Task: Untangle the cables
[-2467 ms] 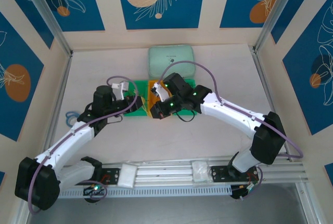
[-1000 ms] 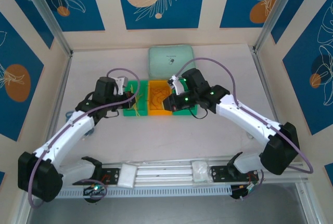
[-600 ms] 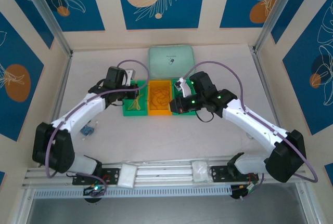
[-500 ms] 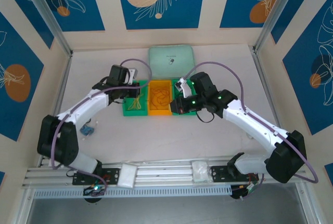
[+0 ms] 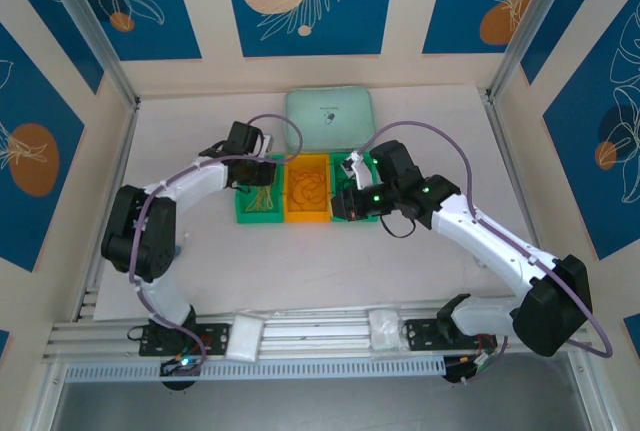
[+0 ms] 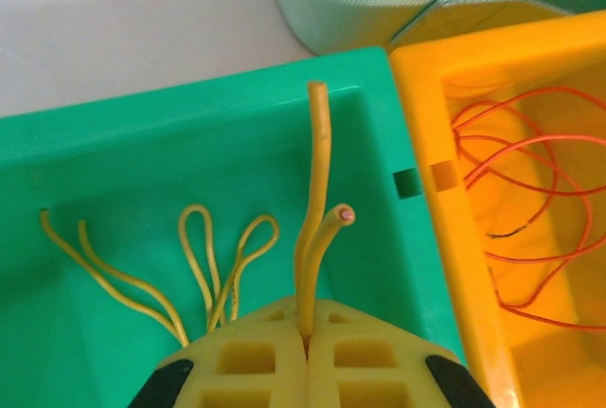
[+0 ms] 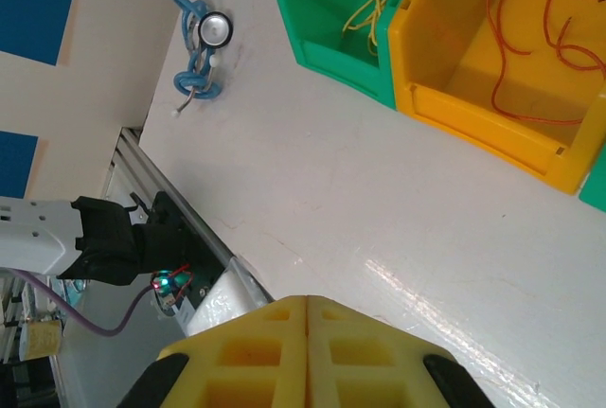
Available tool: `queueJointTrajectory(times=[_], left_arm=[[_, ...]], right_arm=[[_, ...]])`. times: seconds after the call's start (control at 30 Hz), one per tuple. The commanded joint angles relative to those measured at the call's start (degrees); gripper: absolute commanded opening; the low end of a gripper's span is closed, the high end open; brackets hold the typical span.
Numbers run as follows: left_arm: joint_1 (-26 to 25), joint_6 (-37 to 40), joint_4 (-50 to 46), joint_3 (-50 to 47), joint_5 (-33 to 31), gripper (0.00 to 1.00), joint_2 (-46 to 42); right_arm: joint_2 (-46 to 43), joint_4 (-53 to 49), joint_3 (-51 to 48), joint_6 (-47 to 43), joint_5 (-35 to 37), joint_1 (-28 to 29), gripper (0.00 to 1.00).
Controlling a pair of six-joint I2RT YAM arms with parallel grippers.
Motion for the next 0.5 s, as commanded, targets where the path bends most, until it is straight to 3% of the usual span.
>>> queueJointTrajectory(times=[0.0,0.2,0.47], left_arm=[[0.74,0.49,-0.93,1.56,1.85,0.01,1.95],[0.76,-0.38,-2.07,1.63,5.07,0.03,3.05],[0.76,-0.99,-2.41,1.36,5.0,0.17,0.76]], right_arm=[[0.06,-0.45,-0.22,0.08,-1.88,-0.28,0.08],[0.78,-0.16,0.26,0.22,-2.23,-0.35,0.08],[1.38,-0.29,0.67,0.34,-2.46,-0.36,0.08]])
